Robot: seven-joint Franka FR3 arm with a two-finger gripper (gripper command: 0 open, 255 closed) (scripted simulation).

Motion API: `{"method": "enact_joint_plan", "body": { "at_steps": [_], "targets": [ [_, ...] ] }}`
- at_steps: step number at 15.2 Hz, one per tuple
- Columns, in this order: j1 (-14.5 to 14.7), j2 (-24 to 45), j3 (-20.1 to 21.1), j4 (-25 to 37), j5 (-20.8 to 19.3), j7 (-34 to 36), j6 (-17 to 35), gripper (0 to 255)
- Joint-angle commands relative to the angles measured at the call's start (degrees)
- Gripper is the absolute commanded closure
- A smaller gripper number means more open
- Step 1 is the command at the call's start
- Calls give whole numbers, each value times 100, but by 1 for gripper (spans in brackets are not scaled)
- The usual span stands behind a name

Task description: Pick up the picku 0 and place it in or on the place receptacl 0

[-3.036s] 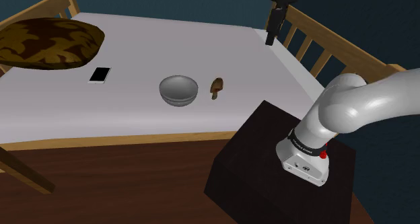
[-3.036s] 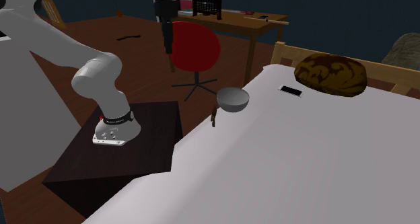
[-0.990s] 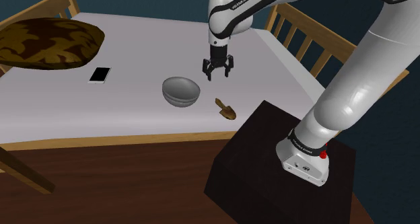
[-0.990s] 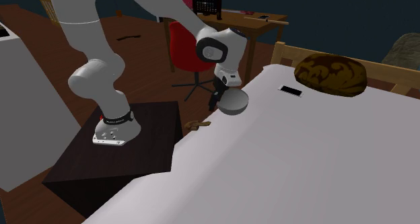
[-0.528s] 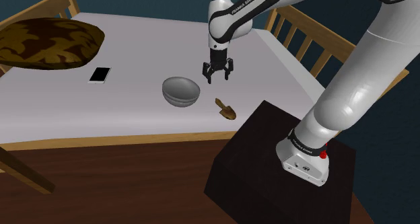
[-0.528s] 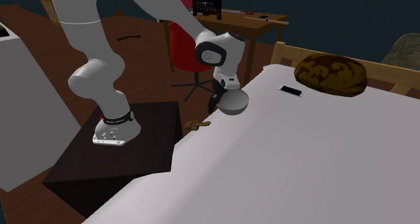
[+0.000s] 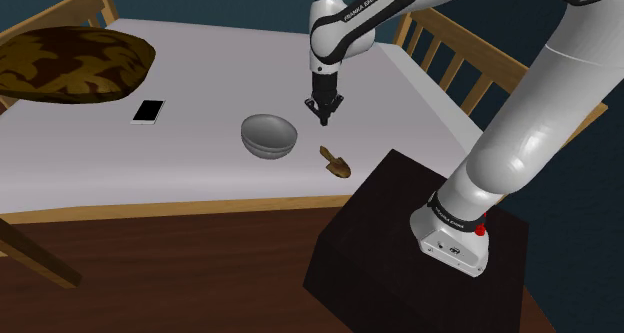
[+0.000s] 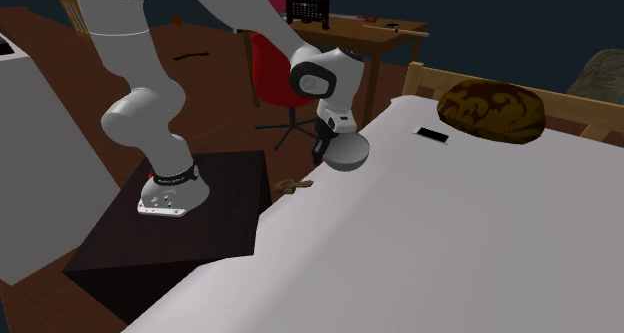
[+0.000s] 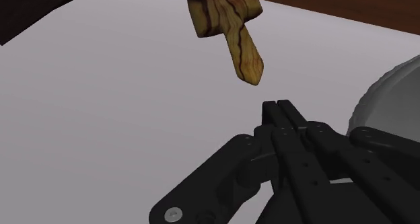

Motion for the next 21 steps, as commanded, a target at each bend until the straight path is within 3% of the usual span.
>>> {"method": "enact_joint_plan", "body": {
  "at_steps": [1, 4, 5, 9, 13, 17, 21],
  "targets": [
    [0, 0, 0, 0, 0, 0, 0, 255],
    [0, 0, 0, 0, 0, 0, 0, 255],
    [0, 0, 0, 0, 0, 0, 0, 0],
    [103, -611, 117, -1648, -152, -570, 1955, 0],
    [114, -590, 159, -2991, -570, -990, 4248, 0],
    [74, -215, 114, -2950, -903, -762, 4590, 0],
    [193, 353, -164, -2818, -1533, -292, 5020, 0]
  ]
}}
